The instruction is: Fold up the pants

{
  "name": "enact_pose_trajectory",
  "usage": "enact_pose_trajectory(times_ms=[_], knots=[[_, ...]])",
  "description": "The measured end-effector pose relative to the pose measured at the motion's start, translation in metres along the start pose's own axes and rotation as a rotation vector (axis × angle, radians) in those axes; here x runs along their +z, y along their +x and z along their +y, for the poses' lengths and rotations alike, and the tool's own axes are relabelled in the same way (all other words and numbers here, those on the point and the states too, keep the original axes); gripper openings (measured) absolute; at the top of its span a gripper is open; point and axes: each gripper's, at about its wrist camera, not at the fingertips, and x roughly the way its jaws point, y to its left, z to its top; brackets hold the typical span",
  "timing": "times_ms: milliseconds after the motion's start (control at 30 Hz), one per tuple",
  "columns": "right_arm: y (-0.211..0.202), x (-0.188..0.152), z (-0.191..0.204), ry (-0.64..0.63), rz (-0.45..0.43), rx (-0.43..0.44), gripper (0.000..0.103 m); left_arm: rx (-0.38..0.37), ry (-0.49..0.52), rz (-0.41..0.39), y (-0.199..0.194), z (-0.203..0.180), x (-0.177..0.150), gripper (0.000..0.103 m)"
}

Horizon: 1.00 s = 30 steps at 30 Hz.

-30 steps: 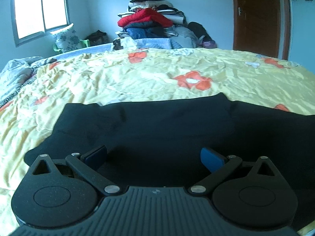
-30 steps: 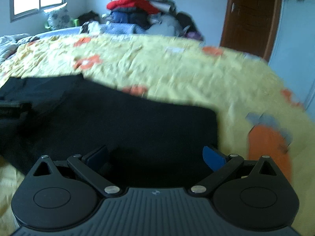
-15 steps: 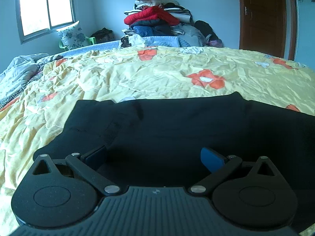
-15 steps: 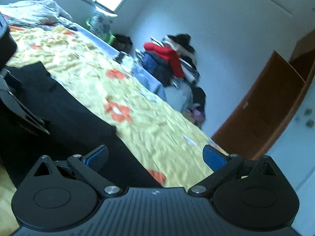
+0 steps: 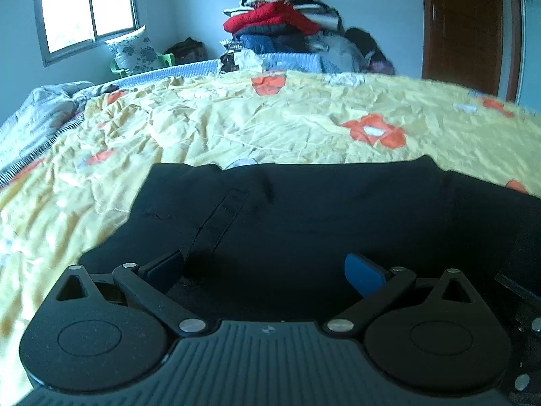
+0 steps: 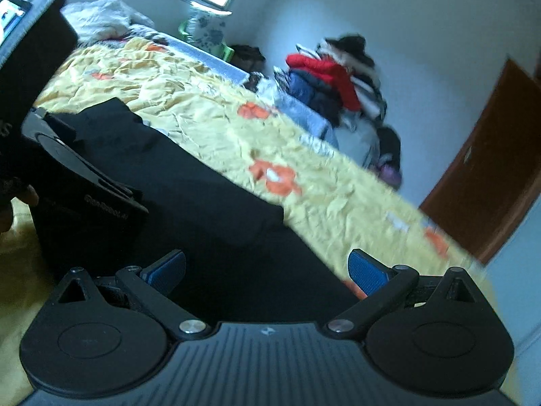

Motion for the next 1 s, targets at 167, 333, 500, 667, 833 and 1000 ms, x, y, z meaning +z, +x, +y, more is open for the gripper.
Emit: enact_pose_trajectory(times_ms=[167,333,500,667,833,1000], knots=[[0.006,-0.015,-0.014,0.136,0.035,0.049,0.103,0.151,-0.114,0.008,-0.009,0.02,0.009,0.103],[0.007,-0.026,-0.013,0.164,0.015,0.083,0.103,0.285,-0.272,-0.016,-0.016,0.06,0.007,0.101],[0.011,-0.034,-0.017,0.225,0.007,0.127,0.103,0.355,-0.328,-0.005,-0.021,0.083,0.001,0.1],[0.009,-0.036,-0.019,0.241,0.003,0.14,0.103,0.398,-0.356,0.024,-0.026,0.097,-0.002,0.1],[0.009,-0.035,-0.013,0.21,-0.002,0.147,0.103,0.4,-0.365,0.056,-0.026,0.103,-0.005,0.1],[0.008,-0.034,-0.008,0.182,0.002,0.146,0.103,0.419,-0.348,0.07,-0.025,0.103,-0.008,0.1]])
